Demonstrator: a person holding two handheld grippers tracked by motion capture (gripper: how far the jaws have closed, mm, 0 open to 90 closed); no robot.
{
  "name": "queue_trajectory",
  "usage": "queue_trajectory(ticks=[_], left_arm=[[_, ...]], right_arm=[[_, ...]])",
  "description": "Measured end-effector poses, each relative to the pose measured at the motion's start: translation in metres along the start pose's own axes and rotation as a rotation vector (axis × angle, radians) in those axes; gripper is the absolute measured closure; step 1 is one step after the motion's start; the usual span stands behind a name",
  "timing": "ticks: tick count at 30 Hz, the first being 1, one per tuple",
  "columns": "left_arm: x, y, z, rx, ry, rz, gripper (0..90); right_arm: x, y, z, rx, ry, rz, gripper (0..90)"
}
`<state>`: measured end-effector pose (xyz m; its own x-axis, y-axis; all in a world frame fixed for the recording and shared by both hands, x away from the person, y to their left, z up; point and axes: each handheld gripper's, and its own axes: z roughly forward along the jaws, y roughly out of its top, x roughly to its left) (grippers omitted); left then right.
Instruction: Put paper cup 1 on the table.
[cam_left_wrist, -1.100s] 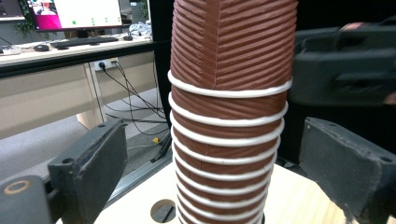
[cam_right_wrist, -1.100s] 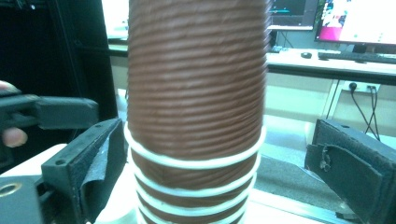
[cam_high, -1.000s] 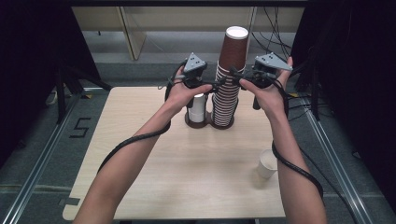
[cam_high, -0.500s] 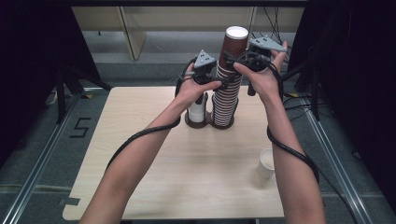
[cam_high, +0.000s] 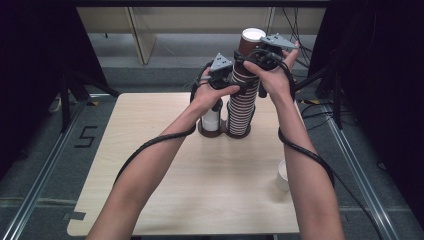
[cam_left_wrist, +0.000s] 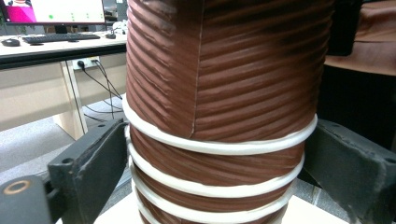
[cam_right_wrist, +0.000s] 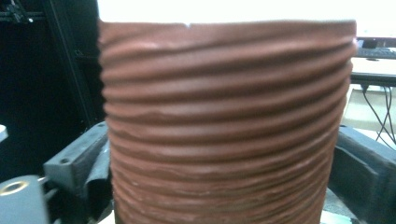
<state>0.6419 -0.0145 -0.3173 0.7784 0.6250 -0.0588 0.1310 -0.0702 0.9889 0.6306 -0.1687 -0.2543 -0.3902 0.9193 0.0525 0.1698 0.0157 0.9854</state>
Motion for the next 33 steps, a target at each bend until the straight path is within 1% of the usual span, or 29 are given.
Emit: queue_trajectory(ticks=[1,2,3,7,8,10,12,15,16,17,20,24,25,26,27,29,31,32,33], left_arm=[[0.000,0.000,0.000,0.000,0.002,-0.001,7.2],[0.000,0.000,0.000,0.000,0.002,-0.001,7.2],[0.000,0.000,0.000,0.002,0.002,-0.001,7.2],[0.000,0.000,0.000,0.003,0.002,0.000,7.3],[0.000,0.000,0.000,0.003,0.003,0.000,7.3],[0.000,0.000,0.000,0.003,0.002,0.000,7.2],[0.000,0.000,0.000,0.003,0.003,0.001,7.2],[-0.001,0.000,0.000,0.004,0.002,-0.002,7.2],[-0.001,0.000,0.000,0.004,0.003,-0.002,7.2],[-0.001,0.000,0.000,0.005,0.003,-0.002,7.3],[-0.001,0.001,0.000,0.007,0.005,0.004,7.3],[-0.001,0.001,0.000,0.008,0.004,0.006,7.3],[-0.001,0.001,0.000,0.008,0.004,0.006,7.3],[-0.001,0.001,0.000,0.007,0.004,0.005,7.3],[0.000,0.001,-0.001,0.011,0.006,0.009,7.3],[0.000,0.001,0.000,0.011,0.006,0.010,7.3],[0.000,0.001,-0.001,0.020,0.009,0.021,7.3],[0.000,0.001,-0.001,0.013,0.008,0.013,7.3],[0.000,0.001,-0.001,0.017,0.009,0.017,7.3]], right_arm=[[0.000,-0.001,0.000,-0.001,0.005,0.008,13.3],[0.000,-0.001,0.000,-0.004,0.011,0.007,14.8],[0.001,-0.001,0.000,-0.010,0.007,-0.004,15.3],[0.001,0.000,-0.001,-0.014,0.006,-0.007,16.3],[0.002,0.001,-0.002,-0.011,0.005,0.015,16.5],[0.001,0.004,-0.003,-0.033,0.006,0.004,17.1],[0.002,0.007,-0.005,-0.051,0.004,0.009,17.3],[0.001,0.012,-0.006,-0.059,0.007,0.001,17.6],[0.001,0.013,-0.006,-0.054,0.009,0.014,17.6],[0.000,0.014,-0.006,-0.063,0.005,0.006,17.7],[0.000,0.018,-0.008,-0.079,0.008,0.011,17.9],[0.000,0.023,-0.010,-0.102,0.010,0.002,18.2],[0.000,0.024,-0.010,-0.107,0.007,-0.003,18.3],[0.001,0.025,-0.011,-0.112,-0.001,0.005,18.5],[0.000,0.025,-0.011,-0.113,-0.001,-0.009,18.5],[0.001,0.025,-0.012,-0.119,-0.002,-0.008,18.6],[0.001,0.026,-0.014,-0.135,-0.013,-0.009,18.7],[0.001,0.027,-0.015,-0.139,-0.014,-0.010,18.8],[0.001,0.027,-0.016,-0.144,-0.013,-0.009,18.9]])
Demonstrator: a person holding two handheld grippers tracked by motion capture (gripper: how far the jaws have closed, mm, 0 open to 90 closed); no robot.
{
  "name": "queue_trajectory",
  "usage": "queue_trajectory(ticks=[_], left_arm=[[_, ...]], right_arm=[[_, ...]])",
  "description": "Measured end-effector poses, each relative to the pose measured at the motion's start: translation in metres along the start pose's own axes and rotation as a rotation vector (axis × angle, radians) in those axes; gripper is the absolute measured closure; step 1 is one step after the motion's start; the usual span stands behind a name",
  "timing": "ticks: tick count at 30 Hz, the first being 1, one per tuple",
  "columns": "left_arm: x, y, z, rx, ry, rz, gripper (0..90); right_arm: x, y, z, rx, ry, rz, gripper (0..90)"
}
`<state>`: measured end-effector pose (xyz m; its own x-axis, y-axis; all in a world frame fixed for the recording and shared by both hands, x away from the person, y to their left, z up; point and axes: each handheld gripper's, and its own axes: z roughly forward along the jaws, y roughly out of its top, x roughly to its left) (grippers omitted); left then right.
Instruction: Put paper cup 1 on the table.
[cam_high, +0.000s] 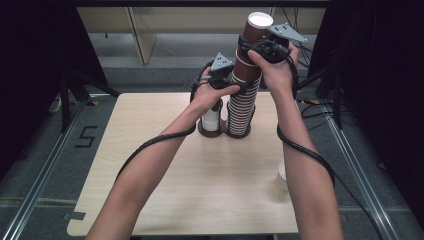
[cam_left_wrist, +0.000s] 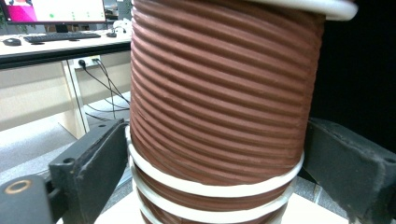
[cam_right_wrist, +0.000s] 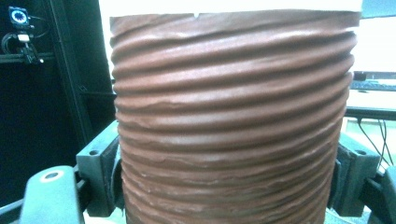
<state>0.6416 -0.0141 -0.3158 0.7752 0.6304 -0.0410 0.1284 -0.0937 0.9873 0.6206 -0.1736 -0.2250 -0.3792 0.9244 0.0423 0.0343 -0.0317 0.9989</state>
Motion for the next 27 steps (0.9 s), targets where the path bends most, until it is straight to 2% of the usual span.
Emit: queue_trajectory(ticks=[2,6,12,20,27], left_arm=[[0.000,0.000,0.000,-0.001,-0.002,-0.005,7.3],[-0.001,0.001,0.000,0.003,0.000,0.001,7.3],[0.000,0.001,0.000,0.003,0.001,0.006,7.3],[-0.001,0.001,0.000,0.003,-0.001,0.001,7.3],[0.000,0.001,0.000,0.006,0.000,0.003,7.3]], right_arm=[[0.000,0.002,-0.002,-0.016,0.000,-0.011,18.8],[0.001,0.005,-0.005,-0.029,0.015,0.005,18.8],[0.000,0.011,-0.008,-0.070,0.004,0.002,18.8],[-0.001,0.021,-0.016,-0.110,0.013,0.029,19.1],[0.000,0.029,-0.025,-0.142,0.010,0.021,19.2]])
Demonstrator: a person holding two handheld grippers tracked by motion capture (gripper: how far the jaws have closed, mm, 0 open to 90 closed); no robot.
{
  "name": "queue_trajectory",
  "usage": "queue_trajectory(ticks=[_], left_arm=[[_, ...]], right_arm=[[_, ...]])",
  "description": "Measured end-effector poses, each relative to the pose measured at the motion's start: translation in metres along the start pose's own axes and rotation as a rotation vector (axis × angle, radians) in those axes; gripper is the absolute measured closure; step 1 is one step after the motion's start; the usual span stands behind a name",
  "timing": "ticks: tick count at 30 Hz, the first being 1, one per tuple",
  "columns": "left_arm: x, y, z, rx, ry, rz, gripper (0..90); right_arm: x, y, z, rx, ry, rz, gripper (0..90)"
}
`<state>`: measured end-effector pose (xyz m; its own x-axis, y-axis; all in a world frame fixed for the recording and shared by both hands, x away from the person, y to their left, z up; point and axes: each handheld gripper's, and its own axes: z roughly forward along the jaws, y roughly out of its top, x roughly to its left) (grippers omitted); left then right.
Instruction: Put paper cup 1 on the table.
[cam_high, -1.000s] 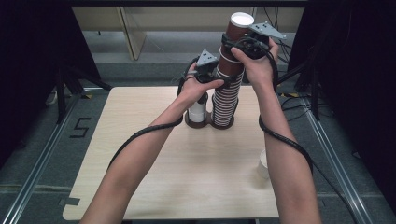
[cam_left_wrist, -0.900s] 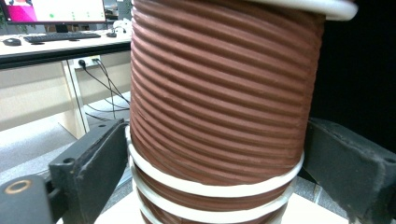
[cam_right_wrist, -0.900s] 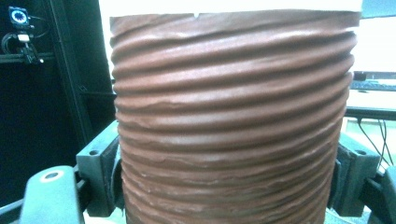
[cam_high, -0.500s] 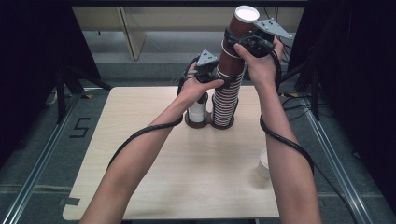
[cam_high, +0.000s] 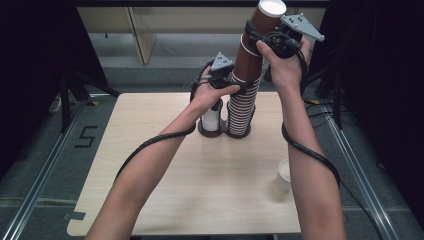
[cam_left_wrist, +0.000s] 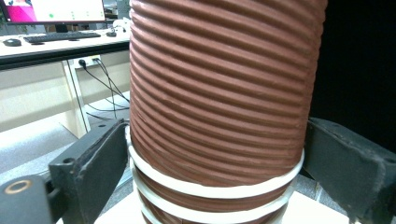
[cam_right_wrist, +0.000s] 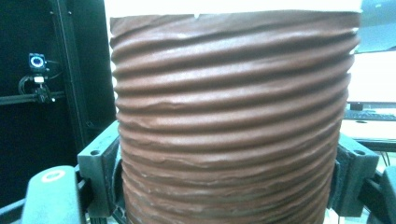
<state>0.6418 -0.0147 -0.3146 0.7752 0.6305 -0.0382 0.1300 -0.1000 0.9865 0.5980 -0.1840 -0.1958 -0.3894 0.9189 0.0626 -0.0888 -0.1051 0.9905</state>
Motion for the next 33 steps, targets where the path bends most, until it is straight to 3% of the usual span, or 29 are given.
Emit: queue_trajectory(ticks=[9,14,19,23,33], left_arm=[[-0.001,0.001,-0.002,-0.012,0.005,0.007,5.8],[0.000,0.001,-0.013,-0.020,0.014,0.009,2.9],[-0.002,0.002,-0.032,-0.020,0.006,0.015,2.5],[-0.006,0.000,-0.048,0.010,0.010,0.032,2.7],[-0.012,-0.019,-0.097,0.023,0.012,0.024,2.7]], right_arm=[[-0.005,0.008,-0.026,-0.023,-0.017,0.001,19.2],[-0.011,0.006,-0.046,-0.017,-0.025,0.006,19.2],[-0.016,0.001,-0.063,-0.012,-0.038,-0.006,19.2],[-0.016,-0.009,-0.073,0.013,-0.045,-0.006,19.2],[-0.016,-0.039,-0.097,0.062,-0.053,-0.031,19.1]])
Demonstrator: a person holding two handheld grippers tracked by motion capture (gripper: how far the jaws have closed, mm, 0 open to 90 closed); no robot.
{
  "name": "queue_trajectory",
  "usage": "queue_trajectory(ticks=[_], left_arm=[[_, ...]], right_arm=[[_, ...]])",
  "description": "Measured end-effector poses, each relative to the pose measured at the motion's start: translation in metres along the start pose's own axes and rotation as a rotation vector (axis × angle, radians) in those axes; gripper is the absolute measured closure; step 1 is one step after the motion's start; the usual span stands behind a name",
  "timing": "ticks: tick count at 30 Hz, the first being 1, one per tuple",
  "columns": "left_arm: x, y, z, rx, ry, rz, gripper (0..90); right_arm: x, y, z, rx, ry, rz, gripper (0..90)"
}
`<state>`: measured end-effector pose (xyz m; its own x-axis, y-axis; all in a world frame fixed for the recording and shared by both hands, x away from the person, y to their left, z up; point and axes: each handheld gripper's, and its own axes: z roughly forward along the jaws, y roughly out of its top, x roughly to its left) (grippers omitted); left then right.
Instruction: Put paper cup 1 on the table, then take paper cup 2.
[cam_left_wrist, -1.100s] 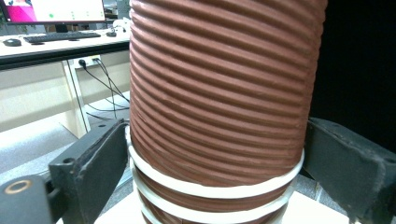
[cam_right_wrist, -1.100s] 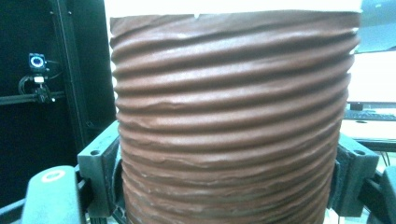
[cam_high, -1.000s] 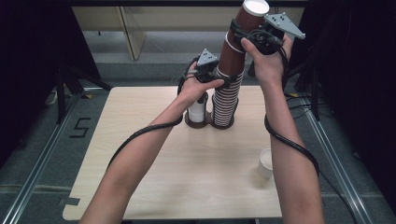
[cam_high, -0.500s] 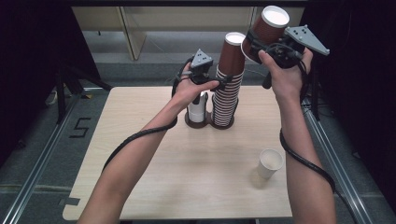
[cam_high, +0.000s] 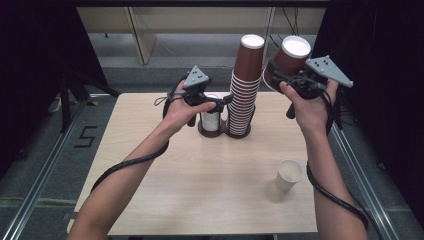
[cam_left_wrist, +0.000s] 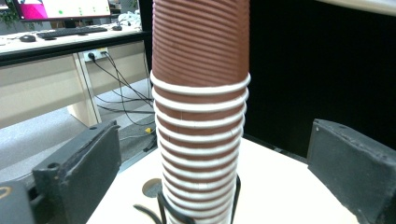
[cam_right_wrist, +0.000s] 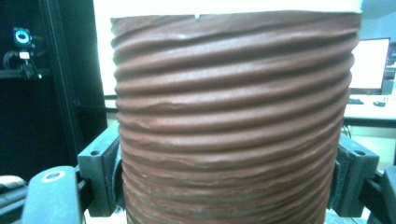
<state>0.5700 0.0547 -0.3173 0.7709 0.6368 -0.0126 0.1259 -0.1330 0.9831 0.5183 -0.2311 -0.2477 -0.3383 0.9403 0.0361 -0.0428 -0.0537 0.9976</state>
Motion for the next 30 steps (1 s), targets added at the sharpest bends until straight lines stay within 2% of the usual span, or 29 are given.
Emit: queue_trajectory(ticks=[5,10,12,14,15,16,17,23,24,30], left_arm=[[-0.005,-0.016,-0.015,0.003,-0.017,-0.004,2.6],[-0.010,-0.025,-0.026,-0.004,-0.013,-0.023,2.7],[-0.011,-0.027,-0.030,-0.004,-0.010,-0.017,2.9],[-0.011,-0.029,-0.034,-0.008,-0.007,-0.021,2.9],[-0.011,-0.030,-0.037,-0.011,-0.005,-0.023,3.1],[-0.011,-0.031,-0.039,-0.015,-0.002,-0.025,3.2],[-0.010,-0.032,-0.040,-0.017,0.000,-0.027,3.2],[-0.008,-0.040,-0.042,-0.012,0.002,-0.043,3.6],[-0.008,-0.041,-0.042,-0.007,0.002,-0.040,3.8],[-0.012,-0.045,-0.045,-0.007,0.003,-0.040,3.9]], right_arm=[[0.002,-0.026,-0.008,0.044,-0.003,0.023,19.0],[0.006,-0.048,-0.011,0.071,0.001,0.038,19.0],[0.009,-0.053,-0.013,0.095,0.009,0.052,18.9],[0.012,-0.058,-0.014,0.104,0.010,0.042,18.9],[0.013,-0.060,-0.014,0.092,0.015,0.043,18.9],[0.015,-0.063,-0.015,0.111,0.019,0.038,18.9],[0.017,-0.066,-0.015,0.109,0.020,0.037,18.9],[0.024,-0.087,-0.014,0.159,0.041,0.016,18.8],[0.026,-0.091,-0.015,0.166,0.043,0.033,18.8],[0.032,-0.104,-0.015,0.181,0.045,0.035,18.8]])
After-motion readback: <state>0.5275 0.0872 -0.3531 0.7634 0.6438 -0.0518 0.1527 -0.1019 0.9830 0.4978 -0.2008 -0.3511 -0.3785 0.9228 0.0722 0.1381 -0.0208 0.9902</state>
